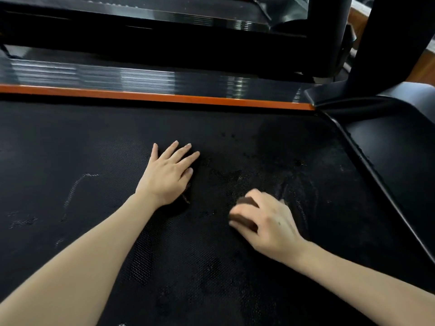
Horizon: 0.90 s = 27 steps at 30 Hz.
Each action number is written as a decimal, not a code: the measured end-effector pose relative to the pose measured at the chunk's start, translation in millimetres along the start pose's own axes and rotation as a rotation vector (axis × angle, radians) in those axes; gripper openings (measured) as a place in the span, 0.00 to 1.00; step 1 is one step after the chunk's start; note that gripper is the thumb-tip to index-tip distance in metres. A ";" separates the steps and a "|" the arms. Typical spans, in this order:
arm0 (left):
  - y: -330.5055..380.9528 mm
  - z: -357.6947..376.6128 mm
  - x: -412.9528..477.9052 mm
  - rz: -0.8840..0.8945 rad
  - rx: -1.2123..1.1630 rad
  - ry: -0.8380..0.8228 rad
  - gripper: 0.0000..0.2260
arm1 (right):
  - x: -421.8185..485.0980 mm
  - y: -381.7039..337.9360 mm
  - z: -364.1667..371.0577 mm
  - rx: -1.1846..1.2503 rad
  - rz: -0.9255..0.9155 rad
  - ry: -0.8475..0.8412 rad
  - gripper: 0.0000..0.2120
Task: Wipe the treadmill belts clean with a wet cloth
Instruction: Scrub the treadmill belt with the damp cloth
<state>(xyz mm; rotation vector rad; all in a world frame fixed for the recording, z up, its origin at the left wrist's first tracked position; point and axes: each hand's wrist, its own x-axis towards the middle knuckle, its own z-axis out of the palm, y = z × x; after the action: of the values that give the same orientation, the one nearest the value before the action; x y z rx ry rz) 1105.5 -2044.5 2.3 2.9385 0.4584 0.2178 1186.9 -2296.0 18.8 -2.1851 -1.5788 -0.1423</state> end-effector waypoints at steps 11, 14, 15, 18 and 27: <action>0.0 0.1 2.0 -0.019 -0.005 -0.024 0.27 | 82.1 42.7 16.4 -0.190 0.345 0.103 0.14; -1.4 0.1 2.1 -0.013 0.010 -0.009 0.27 | 16.6 0.4 5.5 -0.026 0.091 0.044 0.14; -1.7 0.6 1.9 -0.009 0.012 -0.001 0.27 | 3.1 -3.5 1.7 0.019 0.024 0.006 0.13; -1.0 1.1 0.6 0.002 0.019 0.005 0.30 | 15.8 17.5 -0.8 -0.022 -0.030 -0.027 0.14; -1.9 1.0 2.1 -0.017 0.002 -0.012 0.30 | 114.8 62.6 19.1 -0.269 0.520 0.151 0.14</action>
<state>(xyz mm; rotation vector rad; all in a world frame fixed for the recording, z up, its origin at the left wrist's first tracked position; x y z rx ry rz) 1107.2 -2042.2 1.3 2.9349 0.4818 0.1970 1281.0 -2203.2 21.7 -2.6435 -0.9119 -0.3633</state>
